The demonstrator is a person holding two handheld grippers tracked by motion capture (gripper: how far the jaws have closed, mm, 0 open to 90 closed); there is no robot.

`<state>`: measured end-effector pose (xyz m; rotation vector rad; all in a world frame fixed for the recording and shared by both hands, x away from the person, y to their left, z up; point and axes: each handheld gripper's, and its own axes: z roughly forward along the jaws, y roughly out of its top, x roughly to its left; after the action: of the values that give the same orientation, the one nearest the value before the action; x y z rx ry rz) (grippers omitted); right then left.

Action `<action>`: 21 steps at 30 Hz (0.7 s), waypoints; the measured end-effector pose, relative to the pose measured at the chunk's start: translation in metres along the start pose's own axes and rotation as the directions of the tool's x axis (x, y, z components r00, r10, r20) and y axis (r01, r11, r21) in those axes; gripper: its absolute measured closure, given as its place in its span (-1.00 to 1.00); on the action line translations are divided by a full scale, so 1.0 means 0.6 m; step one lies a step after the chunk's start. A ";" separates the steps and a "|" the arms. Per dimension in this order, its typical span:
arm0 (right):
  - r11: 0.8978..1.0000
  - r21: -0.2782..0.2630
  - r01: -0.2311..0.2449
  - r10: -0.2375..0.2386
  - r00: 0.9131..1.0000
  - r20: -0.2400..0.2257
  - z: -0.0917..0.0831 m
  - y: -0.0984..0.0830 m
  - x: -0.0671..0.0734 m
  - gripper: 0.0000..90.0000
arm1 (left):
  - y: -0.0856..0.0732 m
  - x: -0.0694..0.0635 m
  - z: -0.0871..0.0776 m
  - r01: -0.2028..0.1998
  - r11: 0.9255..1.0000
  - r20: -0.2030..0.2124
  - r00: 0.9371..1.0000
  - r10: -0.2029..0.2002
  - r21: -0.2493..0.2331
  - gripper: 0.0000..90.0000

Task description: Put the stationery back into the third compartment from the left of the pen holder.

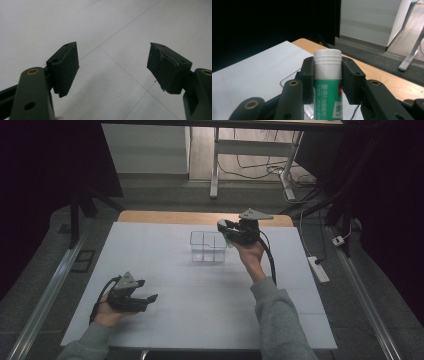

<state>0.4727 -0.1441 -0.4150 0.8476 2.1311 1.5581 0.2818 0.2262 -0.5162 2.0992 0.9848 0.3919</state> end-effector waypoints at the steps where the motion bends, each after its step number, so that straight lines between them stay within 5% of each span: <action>1: 1.000 0.001 0.006 -0.006 1.000 0.005 0.003 0.000 0.001 0.43 | 0.000 0.000 0.000 0.001 1.000 0.000 1.000 -0.001 0.000 -0.44; 21: 0.999 -0.015 -0.028 0.029 0.999 0.035 0.061 -0.012 -0.014 0.42 | -0.001 -0.001 0.004 -0.012 1.000 -0.002 1.000 0.012 0.013 -0.44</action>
<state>0.4993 -0.1247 -0.4340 0.8981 2.0888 1.5593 0.2823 0.2245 -0.5178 2.1177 0.9782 0.3949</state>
